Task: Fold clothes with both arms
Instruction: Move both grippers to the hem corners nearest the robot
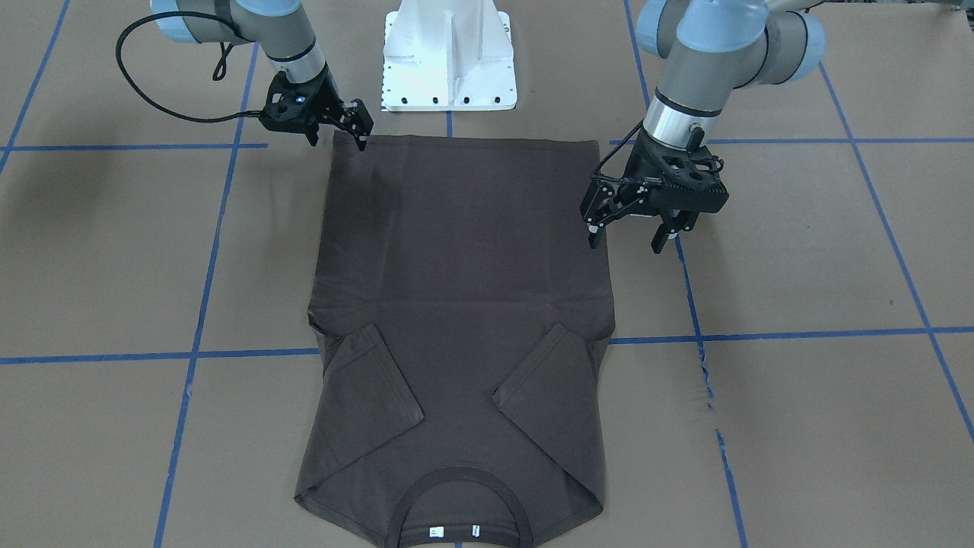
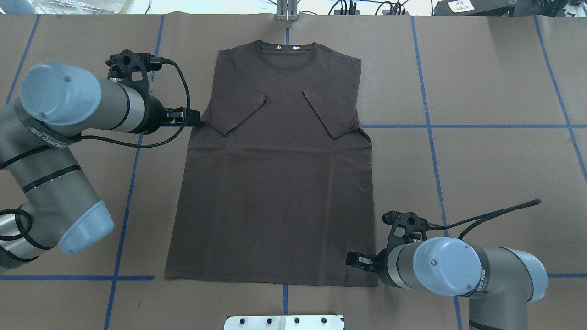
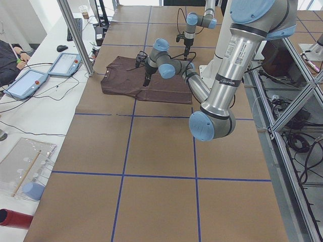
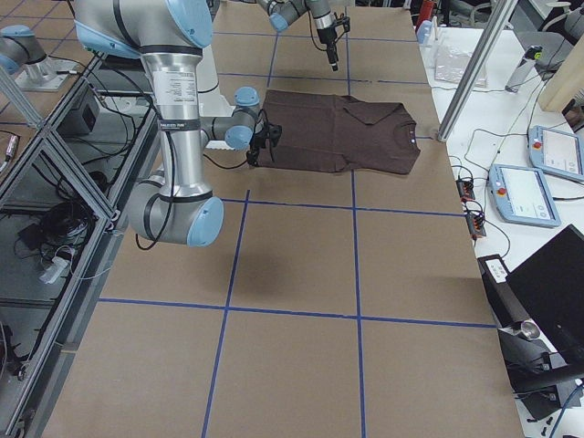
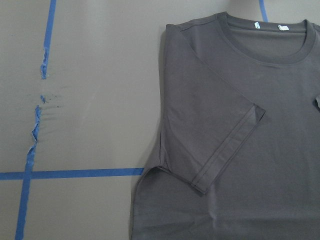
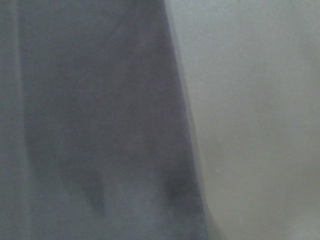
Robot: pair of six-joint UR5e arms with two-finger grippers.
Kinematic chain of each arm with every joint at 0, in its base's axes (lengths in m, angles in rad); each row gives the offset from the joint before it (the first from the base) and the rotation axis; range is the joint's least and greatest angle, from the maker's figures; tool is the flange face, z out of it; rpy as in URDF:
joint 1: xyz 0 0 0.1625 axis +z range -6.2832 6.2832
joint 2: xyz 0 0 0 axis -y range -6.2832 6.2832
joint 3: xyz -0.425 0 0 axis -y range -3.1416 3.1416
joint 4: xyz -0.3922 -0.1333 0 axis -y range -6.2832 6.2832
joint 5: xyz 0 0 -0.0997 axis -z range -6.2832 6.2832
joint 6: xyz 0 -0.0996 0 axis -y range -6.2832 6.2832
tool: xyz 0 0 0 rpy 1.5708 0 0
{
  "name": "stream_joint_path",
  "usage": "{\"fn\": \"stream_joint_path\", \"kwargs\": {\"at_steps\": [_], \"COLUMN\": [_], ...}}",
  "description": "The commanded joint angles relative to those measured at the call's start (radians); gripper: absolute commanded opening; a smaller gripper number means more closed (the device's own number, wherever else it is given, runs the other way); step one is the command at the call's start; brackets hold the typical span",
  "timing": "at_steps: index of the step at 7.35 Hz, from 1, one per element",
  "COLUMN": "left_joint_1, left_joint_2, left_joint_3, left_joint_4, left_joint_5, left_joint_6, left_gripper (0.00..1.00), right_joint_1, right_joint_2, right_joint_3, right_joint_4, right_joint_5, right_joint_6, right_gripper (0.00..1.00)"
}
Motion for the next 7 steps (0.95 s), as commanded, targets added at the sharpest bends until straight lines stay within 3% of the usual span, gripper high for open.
{"fn": "stream_joint_path", "kwargs": {"at_steps": [1,3,4,6,7], "left_joint_1": [0.0,-0.001,-0.001,-0.001,-0.003], "left_joint_2": [0.0,0.0,0.0,0.0,0.0], "left_joint_3": [-0.001,-0.004,-0.004,-0.005,-0.005], "left_joint_4": [0.0,0.0,0.0,0.0,0.0], "left_joint_5": [0.0,0.001,0.0,0.001,0.001], "left_joint_6": [0.0,0.0,0.0,0.001,0.0], "left_gripper": [1.0,1.0,1.0,1.0,1.0], "right_joint_1": [-0.045,-0.049,-0.047,-0.047,-0.045], "right_joint_2": [-0.018,-0.021,-0.019,-0.012,-0.016], "right_joint_3": [-0.004,-0.004,0.003,0.002,0.002], "right_joint_4": [0.0,0.0,0.0,0.0,0.0], "right_joint_5": [-0.009,-0.007,-0.006,-0.001,-0.006], "right_joint_6": [0.023,0.025,0.025,0.025,0.026], "right_gripper": [1.0,0.95,0.85,0.83,0.7]}}
